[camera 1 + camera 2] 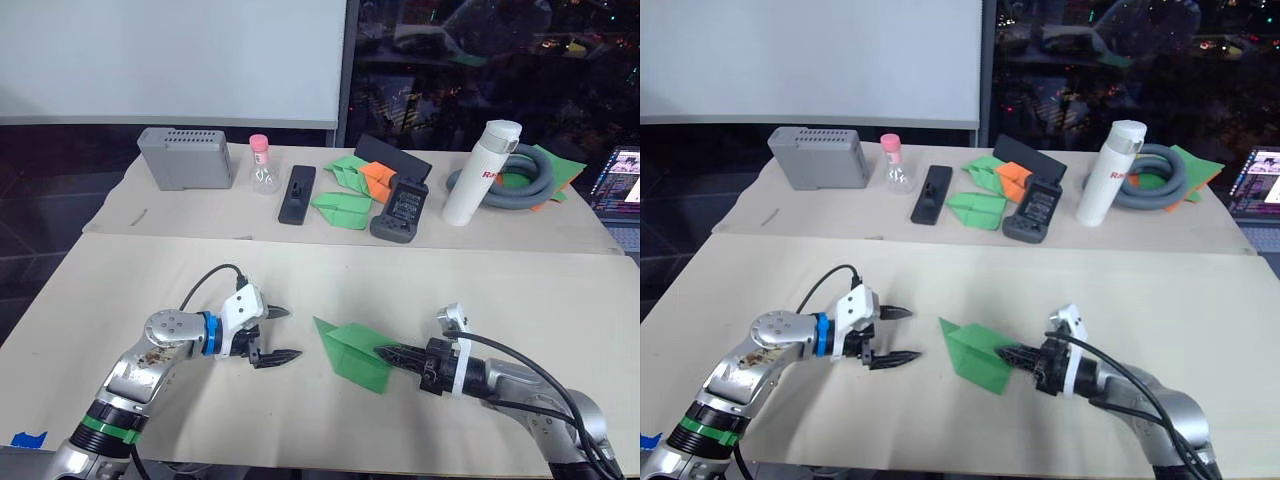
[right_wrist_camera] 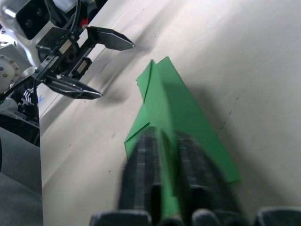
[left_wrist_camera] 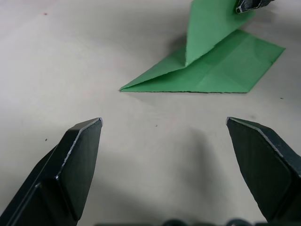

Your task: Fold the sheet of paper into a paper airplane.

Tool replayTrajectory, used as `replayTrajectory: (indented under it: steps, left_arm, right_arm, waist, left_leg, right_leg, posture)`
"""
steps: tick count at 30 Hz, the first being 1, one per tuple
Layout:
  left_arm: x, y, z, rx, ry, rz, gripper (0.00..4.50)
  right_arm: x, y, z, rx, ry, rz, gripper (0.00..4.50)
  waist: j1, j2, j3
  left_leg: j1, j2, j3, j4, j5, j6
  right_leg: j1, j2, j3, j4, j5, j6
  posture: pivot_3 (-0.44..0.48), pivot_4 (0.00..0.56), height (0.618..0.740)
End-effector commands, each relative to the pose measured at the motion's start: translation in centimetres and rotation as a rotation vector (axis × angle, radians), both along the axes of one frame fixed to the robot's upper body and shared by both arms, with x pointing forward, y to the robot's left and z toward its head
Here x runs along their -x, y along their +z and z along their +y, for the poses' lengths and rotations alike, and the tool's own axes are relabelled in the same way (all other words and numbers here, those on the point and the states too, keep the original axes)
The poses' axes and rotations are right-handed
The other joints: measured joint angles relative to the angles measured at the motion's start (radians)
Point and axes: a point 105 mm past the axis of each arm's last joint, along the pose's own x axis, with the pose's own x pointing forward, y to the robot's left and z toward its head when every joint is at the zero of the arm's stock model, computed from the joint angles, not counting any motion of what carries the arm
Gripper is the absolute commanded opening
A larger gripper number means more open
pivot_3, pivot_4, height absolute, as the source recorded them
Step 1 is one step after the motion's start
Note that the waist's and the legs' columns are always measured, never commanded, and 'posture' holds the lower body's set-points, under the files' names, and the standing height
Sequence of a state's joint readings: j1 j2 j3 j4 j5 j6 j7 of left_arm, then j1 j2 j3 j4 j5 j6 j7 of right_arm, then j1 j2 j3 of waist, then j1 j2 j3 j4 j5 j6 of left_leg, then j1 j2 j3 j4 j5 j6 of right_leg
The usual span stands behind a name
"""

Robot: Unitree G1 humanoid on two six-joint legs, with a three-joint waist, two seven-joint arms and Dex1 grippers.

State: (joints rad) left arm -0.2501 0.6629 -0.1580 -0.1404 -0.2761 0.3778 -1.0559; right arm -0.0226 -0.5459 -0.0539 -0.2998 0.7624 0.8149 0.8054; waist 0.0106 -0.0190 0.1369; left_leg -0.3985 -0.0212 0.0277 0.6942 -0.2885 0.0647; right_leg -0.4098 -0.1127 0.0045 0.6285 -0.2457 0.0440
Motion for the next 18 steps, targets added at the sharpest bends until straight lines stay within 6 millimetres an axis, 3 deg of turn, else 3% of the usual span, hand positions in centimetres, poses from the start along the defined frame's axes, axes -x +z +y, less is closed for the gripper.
replayTrajectory:
  steps: [1, 9, 12, 15, 18]
  left_arm:
    - [-0.2, 0.4, 0.4, -0.004, 0.014, -0.037, 4.49]
    - [-0.5, 0.2, 0.7, -0.006, 0.030, -0.037, 4.49]
    - [-0.6, 0.1, 0.9, -0.009, 0.033, -0.039, 4.49]
    - [-0.4, -0.4, 1.1, -0.059, 0.010, -0.043, 4.49]
    - [0.1, -0.6, 1.2, -0.086, -0.015, -0.031, 4.49]
  right_arm:
    - [-0.6, 3.0, 0.2, -0.041, 0.037, -0.103, 0.04]
    - [-2.4, 8.4, 1.9, 0.143, 0.184, -0.549, 0.04]
    - [-3.1, 8.7, 2.4, 0.437, 0.311, -0.908, 0.04]
    - [-3.1, 8.9, 2.5, 0.508, 0.380, -1.134, 0.04]
    - [-2.7, 7.2, 2.2, 0.581, 0.446, -1.331, 0.04]
  waist:
    - [0.000, 0.000, 0.000]
    - [-0.005, 0.000, 0.000]
    - [-0.005, 0.000, 0.000]
    - [-0.003, 0.000, 0.000]
    - [-0.003, 0.000, 0.000]
  left_leg:
    - [0.000, 0.000, 0.000, 0.000, 0.000, 0.000]
    - [0.000, 0.000, 0.000, 0.000, 0.001, -0.001]
    - [-0.002, -0.002, 0.002, 0.000, 0.001, -0.001]
    - [-0.003, -0.004, 0.003, 0.001, 0.003, -0.005]
    - [-0.003, -0.004, 0.004, 0.001, 0.006, -0.009]
  right_leg:
    - [0.000, 0.000, 0.000, 0.000, 0.000, 0.000]
    - [-0.001, 0.005, -0.002, 0.001, 0.000, 0.000]
    - [-0.004, 0.005, -0.002, 0.003, 0.000, 0.000]
    - [-0.007, 0.006, -0.002, 0.004, 0.001, 0.002]
    - [-0.007, 0.007, -0.001, 0.003, 0.001, 0.002]
  posture:
    - [0.000, 0.150, 0.740]
    - [0.000, 0.150, 0.740]
    - [0.000, 0.150, 0.740]
    - [0.000, 0.150, 0.740]
    - [0.000, 0.150, 0.740]
